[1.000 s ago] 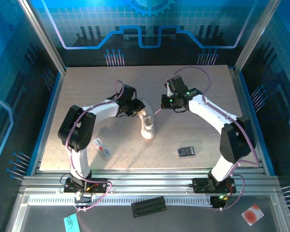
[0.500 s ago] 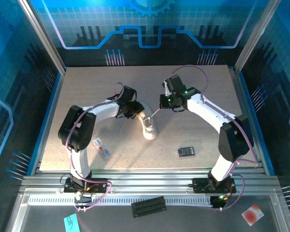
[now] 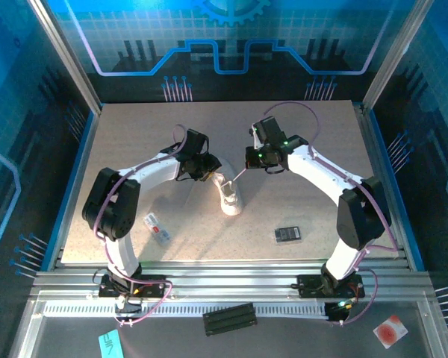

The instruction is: Tie the shoes

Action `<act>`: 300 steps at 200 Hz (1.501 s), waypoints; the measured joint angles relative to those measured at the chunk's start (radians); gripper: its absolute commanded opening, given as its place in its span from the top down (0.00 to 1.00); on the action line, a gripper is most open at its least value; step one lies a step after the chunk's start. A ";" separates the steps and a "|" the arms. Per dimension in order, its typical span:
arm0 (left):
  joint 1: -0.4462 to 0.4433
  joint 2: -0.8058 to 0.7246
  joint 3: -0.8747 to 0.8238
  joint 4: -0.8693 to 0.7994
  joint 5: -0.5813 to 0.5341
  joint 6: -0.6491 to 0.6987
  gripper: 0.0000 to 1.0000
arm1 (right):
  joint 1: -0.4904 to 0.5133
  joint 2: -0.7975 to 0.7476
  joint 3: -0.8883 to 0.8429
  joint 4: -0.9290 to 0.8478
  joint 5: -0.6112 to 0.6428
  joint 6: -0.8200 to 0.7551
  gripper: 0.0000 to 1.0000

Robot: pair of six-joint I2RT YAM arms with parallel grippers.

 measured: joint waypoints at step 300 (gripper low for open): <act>-0.005 -0.063 -0.012 0.011 0.008 0.116 1.00 | 0.000 0.000 -0.002 0.002 0.000 0.000 1.00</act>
